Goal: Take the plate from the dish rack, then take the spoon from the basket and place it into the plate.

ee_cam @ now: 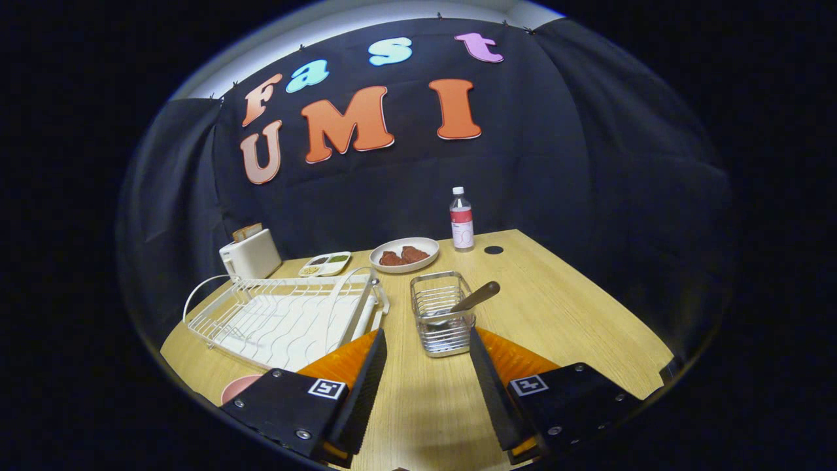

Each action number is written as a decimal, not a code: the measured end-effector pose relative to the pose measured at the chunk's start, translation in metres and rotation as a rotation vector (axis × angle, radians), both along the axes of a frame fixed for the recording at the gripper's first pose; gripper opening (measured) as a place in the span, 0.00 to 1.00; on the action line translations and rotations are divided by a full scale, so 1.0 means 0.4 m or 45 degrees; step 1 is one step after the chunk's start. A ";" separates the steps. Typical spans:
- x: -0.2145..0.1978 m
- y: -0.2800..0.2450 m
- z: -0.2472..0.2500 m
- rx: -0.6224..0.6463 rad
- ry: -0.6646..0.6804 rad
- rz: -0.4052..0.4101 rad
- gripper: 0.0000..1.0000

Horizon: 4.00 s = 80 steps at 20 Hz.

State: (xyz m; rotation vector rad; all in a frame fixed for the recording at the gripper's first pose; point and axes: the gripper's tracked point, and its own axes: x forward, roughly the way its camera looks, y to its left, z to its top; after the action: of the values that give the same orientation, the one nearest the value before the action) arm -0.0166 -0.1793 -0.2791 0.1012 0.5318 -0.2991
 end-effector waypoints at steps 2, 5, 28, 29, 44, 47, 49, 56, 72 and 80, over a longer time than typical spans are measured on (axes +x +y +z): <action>0.029 -0.039 -0.012 -0.031 -0.011 -0.027 0.77; 0.055 -0.078 -0.030 -0.045 -0.003 -0.074 0.77; 0.194 -0.021 0.094 -0.039 -0.098 -0.025 0.07; 0.188 -0.018 0.118 -0.057 -0.117 -0.020 0.07; 0.042 0.195 0.366 -0.041 -0.290 0.247 0.07; 0.014 0.262 0.375 -0.027 -0.296 0.342 0.07; -0.006 0.295 0.368 -0.002 -0.288 0.386 0.07; -0.061 0.400 0.349 0.040 -0.275 0.536 0.07; -0.159 0.581 0.188 0.224 -0.161 0.853 0.07; -0.193 0.575 0.101 0.250 -0.102 0.909 0.07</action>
State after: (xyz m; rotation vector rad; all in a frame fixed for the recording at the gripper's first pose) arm -0.0937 0.0508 -0.2386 0.1065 0.4847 0.4527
